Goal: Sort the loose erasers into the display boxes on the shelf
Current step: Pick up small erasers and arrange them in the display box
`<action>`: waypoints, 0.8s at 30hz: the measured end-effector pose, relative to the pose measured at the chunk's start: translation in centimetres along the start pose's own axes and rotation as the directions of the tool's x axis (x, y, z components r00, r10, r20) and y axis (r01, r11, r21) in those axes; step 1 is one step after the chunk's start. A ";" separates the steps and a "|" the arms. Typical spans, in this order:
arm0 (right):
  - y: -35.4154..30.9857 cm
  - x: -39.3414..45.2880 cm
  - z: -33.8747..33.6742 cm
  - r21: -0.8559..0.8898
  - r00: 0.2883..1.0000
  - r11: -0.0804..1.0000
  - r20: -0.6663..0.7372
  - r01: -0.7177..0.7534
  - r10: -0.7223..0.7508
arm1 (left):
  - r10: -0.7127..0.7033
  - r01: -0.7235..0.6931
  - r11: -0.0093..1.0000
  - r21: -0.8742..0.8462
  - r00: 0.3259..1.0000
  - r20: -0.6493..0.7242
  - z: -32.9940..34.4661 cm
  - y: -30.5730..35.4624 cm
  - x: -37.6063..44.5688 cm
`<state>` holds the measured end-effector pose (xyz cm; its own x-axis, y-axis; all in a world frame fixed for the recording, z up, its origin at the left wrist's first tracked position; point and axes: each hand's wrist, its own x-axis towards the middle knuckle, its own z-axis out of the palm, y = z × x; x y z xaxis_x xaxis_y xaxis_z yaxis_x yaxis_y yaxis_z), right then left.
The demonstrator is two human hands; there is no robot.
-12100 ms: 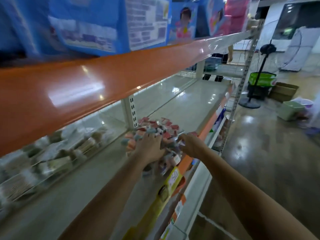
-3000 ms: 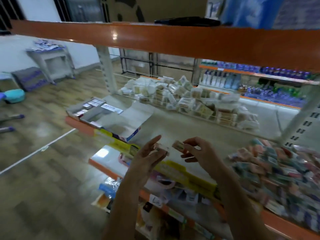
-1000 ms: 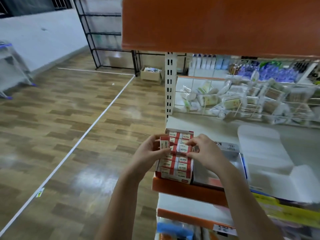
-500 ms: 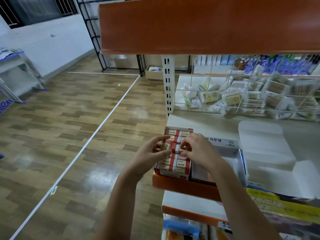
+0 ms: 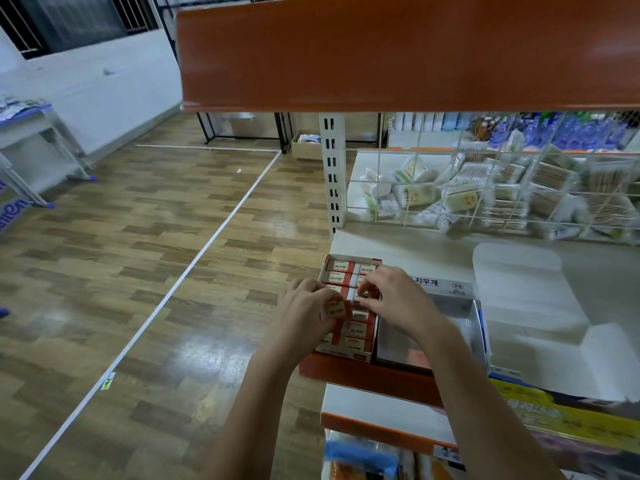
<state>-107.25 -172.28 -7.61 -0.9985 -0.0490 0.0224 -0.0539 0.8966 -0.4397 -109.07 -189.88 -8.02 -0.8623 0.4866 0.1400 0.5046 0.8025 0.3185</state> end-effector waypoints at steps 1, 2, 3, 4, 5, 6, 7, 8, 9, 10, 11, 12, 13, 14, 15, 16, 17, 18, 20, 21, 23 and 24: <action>0.0 0.0 0.0 0.003 1.000 1.000 0.004 -0.002 0.002 | -0.010 0.010 1.000 0.024 1.000 -0.013 0.1 0.0 0.0; 0.0 0.0 -0.1 0.002 1.000 1.000 0.008 -0.001 0.001 | -0.020 0.021 0.999 0.045 0.999 -0.029 0.2 0.0 0.0; 0.0 0.0 -0.1 -0.001 1.000 1.000 0.013 -0.001 0.001 | -0.033 0.036 0.998 0.056 0.999 -0.040 0.3 -0.1 0.0; 0.0 0.0 0.0 0.000 1.000 1.000 0.014 -0.002 0.002 | -0.048 0.051 0.997 0.060 0.998 -0.045 0.3 -0.2 0.0; 0.0 0.0 0.0 0.003 1.000 1.000 0.011 -0.002 0.002 | -0.063 0.066 0.996 0.061 0.997 -0.046 0.3 -0.3 0.1; 0.0 -0.1 0.1 0.009 1.000 1.000 0.005 -0.004 0.004 | -0.074 0.076 0.995 0.059 0.996 -0.044 0.3 -0.4 0.1; 0.0 -0.1 0.1 0.014 1.000 1.000 -0.003 -0.009 0.009 | -0.081 0.083 0.995 0.058 0.996 -0.041 0.4 -0.5 0.0; 0.0 -0.1 0.1 0.016 1.000 1.000 -0.011 -0.015 0.015 | -0.085 0.087 0.994 0.060 0.996 -0.039 0.4 -0.5 0.0; 0.0 -0.2 0.2 0.015 1.000 1.000 -0.018 -0.022 0.023 | -0.087 0.090 0.994 0.067 0.995 -0.040 0.5 -0.4 -0.1; -0.1 -0.2 0.2 0.014 0.999 0.999 -0.024 -0.031 0.031 | -0.092 0.095 0.993 0.073 0.995 -0.047 0.5 -0.3 -0.1; -0.1 -0.2 0.2 0.014 0.999 0.999 -0.028 -0.039 0.039 | -0.095 0.099 0.992 0.077 0.994 -0.054 0.5 -0.2 -0.1; -0.2 -0.3 0.3 0.012 0.999 0.999 -0.031 -0.044 0.045 | -0.097 0.101 0.992 0.079 0.994 -0.056 0.5 0.0 -0.2; -0.3 -0.3 0.3 0.009 0.998 0.999 -0.030 -0.049 0.050 | -0.097 0.101 0.992 0.080 0.994 -0.051 0.4 0.1 -0.2; -0.4 -0.4 0.3 0.006 0.998 0.999 -0.031 -0.054 0.054 | -0.101 0.104 0.992 0.074 0.994 -0.037 0.3 0.2 -0.3; -0.5 -0.5 0.3 0.006 0.998 0.998 -0.029 -0.060 0.060 | -0.109 0.110 0.992 0.060 0.994 -0.014 0.2 0.3 -0.3; -0.6 -0.6 0.3 0.007 0.997 0.998 -0.025 -0.067 0.067 | -0.118 0.117 0.992 0.045 0.993 0.018 -0.1 0.4 -0.4; -0.8 -0.9 0.2 0.006 0.997 0.997 -0.019 -0.075 0.075 | -0.121 0.119 0.992 0.033 0.991 0.049 -0.4 0.5 -0.5; -1.0 -1.2 0.0 0.005 0.996 0.997 -0.020 -0.083 0.083 | -0.113 0.112 0.993 0.026 0.991 0.072 -0.9 0.6 -0.5; -1.3 -1.9 -0.4 0.011 0.992 0.993 -0.052 -0.118 0.119 | -0.068 0.067 0.998 0.014 0.994 0.089 -1.8 1.0 -0.2; -1.5 -2.4 -0.7 0.013 0.985 0.989 -0.083 -0.148 0.148 | -0.039 0.037 0.999 0.018 0.994 0.105 -2.2 1.3 0.1; -1.6 -3.5 -1.7 0.017 0.966 0.977 -0.146 -0.211 0.212 | 0.036 -0.041 0.998 0.037 0.989 0.141 -2.6 2.2 1.0; -1.5 -4.2 -2.1 0.015 0.956 0.971 -0.172 -0.240 0.239 | 0.082 -0.088 0.996 0.032 0.986 0.147 -2.5 2.8 1.5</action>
<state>-103.01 -172.52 -5.13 -0.9673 0.2432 0.0712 0.1873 0.8754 -0.4456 -109.10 -187.79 -4.55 -0.8024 0.5963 0.0261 0.5792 0.7673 0.2753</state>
